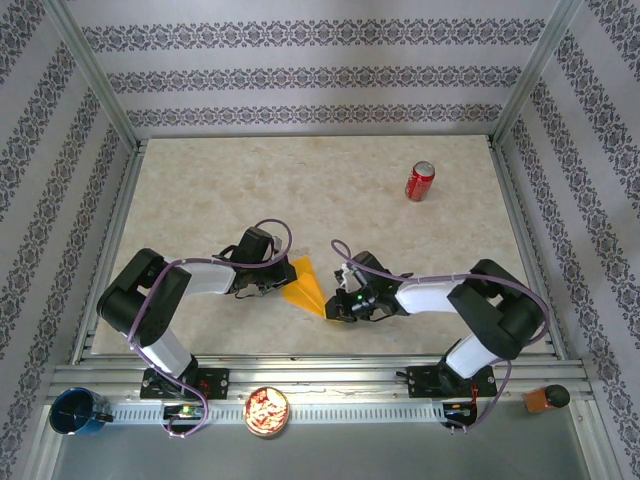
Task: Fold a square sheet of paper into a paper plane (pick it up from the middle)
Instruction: Fourth fold the wing at the center of the table.
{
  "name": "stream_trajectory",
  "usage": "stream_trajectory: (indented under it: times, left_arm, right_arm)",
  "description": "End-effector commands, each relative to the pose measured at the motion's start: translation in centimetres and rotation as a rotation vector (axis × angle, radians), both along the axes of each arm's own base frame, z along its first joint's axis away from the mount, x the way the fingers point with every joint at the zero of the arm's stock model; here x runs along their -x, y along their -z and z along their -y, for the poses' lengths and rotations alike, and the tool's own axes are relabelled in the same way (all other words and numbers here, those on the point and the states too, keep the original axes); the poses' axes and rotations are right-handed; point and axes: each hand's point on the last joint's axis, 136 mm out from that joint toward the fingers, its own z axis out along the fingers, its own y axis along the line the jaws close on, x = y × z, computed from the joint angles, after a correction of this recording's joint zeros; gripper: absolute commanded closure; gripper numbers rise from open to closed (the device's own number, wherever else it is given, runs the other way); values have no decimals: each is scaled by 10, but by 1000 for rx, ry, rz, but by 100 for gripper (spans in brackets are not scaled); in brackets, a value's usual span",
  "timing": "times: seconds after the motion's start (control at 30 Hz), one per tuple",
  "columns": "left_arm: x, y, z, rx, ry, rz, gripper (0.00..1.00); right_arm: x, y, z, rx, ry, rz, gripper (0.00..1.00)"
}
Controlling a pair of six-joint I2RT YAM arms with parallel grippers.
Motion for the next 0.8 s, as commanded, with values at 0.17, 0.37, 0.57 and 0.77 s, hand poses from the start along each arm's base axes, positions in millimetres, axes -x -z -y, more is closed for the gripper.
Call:
stream_trajectory:
  times: [0.17, 0.37, 0.57, 0.77]
  left_arm:
    - [9, 18, -22, -84, -54, -50, 99]
    - [8, 13, -21, -71, -56, -37, 98]
    - [6, 12, -19, -59, -58, -34, 98]
    - [7, 13, -17, -51, -54, -39, 98]
  right_arm:
    - [18, -21, 16, -36, 8, -45, 89]
    - [-22, -62, 7, -110, 65, 57, 91]
    - [-34, -48, -19, -101, 38, 12, 91]
    - [-42, -31, -32, -113, 23, -44, 91]
